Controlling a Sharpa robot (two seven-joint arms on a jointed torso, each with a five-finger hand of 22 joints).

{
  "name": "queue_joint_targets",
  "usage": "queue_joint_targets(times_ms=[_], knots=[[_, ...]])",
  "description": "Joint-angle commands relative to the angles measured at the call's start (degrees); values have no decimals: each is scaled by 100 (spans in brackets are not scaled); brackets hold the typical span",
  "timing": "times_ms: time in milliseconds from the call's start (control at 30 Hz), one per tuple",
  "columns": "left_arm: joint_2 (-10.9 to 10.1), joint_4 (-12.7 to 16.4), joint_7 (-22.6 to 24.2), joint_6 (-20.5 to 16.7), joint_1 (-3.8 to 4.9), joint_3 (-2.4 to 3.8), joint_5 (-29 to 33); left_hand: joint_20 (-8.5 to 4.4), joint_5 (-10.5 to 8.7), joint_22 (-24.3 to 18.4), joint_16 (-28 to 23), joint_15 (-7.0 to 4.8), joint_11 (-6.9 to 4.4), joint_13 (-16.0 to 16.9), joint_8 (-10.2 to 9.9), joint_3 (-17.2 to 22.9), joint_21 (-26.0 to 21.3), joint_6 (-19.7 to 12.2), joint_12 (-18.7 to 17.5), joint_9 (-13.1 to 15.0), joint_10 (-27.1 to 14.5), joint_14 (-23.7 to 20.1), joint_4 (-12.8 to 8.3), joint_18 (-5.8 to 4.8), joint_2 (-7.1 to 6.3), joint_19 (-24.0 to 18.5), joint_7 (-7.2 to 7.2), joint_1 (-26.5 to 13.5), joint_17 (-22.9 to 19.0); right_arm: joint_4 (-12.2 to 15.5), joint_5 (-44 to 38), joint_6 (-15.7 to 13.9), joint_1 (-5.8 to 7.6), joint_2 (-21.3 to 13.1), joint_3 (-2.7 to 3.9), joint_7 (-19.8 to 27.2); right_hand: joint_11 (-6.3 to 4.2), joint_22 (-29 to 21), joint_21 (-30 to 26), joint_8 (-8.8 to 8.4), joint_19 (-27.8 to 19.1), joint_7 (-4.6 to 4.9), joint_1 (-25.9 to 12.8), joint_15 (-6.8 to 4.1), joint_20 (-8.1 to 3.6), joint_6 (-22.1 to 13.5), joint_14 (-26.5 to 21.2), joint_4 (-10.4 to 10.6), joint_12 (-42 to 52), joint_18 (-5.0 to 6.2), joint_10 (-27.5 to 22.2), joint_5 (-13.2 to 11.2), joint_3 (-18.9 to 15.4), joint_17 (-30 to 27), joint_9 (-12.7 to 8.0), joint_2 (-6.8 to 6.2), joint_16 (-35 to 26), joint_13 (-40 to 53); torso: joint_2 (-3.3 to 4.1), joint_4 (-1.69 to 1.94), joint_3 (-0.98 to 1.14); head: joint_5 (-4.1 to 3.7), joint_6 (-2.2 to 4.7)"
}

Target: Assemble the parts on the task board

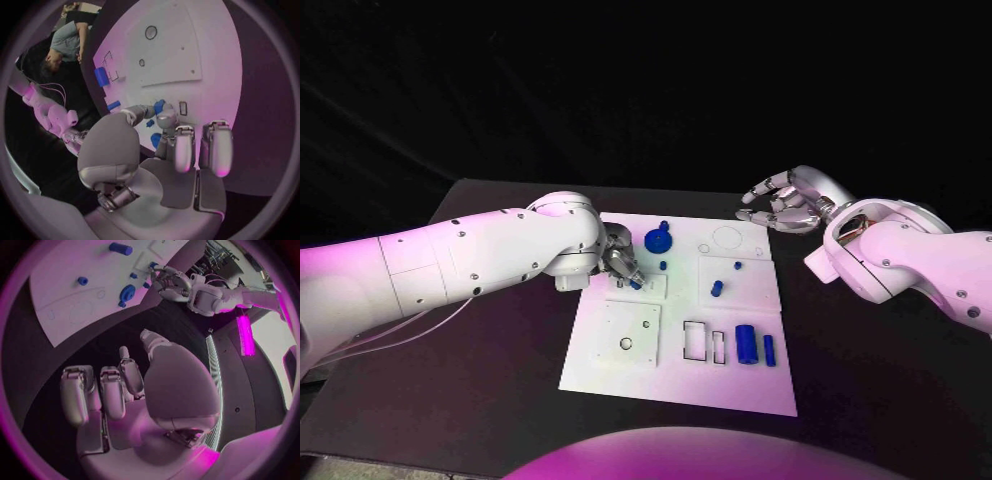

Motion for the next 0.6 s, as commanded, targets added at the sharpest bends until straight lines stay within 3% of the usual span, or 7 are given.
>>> queue_joint_targets(times_ms=[33, 367, 600], knots=[[-28, 50, 44, -164, -17, -7, -66, -50, 40, 1055, 34, -42, -1, 13, 33, 1076, 17, 84, 29, 10, 30, 605, -1111, -74, 24, 220, -53, -37, 1510, 8, -18, 43, -5, 0, 0, 14, -25, 1302, -28, 20, 349, -12, -16, -40, -21, 27, 565, -3, -4, 24, -8, 16, 24, 1429, 6, -25, 4, 70, -1, 1, 1, -9, 1], [-151, 194, 176, -611, -24, 10, -23, -59, 169, 1088, 34, -53, -11, -7, 62, 1122, 43, 132, 13, 14, 55, 605, -1173, -83, 8, 244, -63, -77, 1510, 10, -18, 36, -7, -8, 0, 16, -25, 1302, -28, 20, 349, -12, -16, -40, -21, 27, 565, -3, -4, 24, -8, 16, 24, 1429, 6, -25, 4, 70, -1, 2, 2, -17, -4], [-175, 208, 192, -663, -30, 13, -18, -60, 185, 1099, 34, -55, -13, -15, 66, 1128, 52, 140, 6, 15, 60, 605, -1183, -86, 5, 252, -65, -82, 1510, 12, -18, 35, -8, -12, 0, 16, -25, 1302, -28, 20, 349, -12, -16, -40, -21, 27, 565, -3, -4, 24, -8, 16, 24, 1429, 6, -25, 4, 70, 4, 1, 2, -15, -9]])
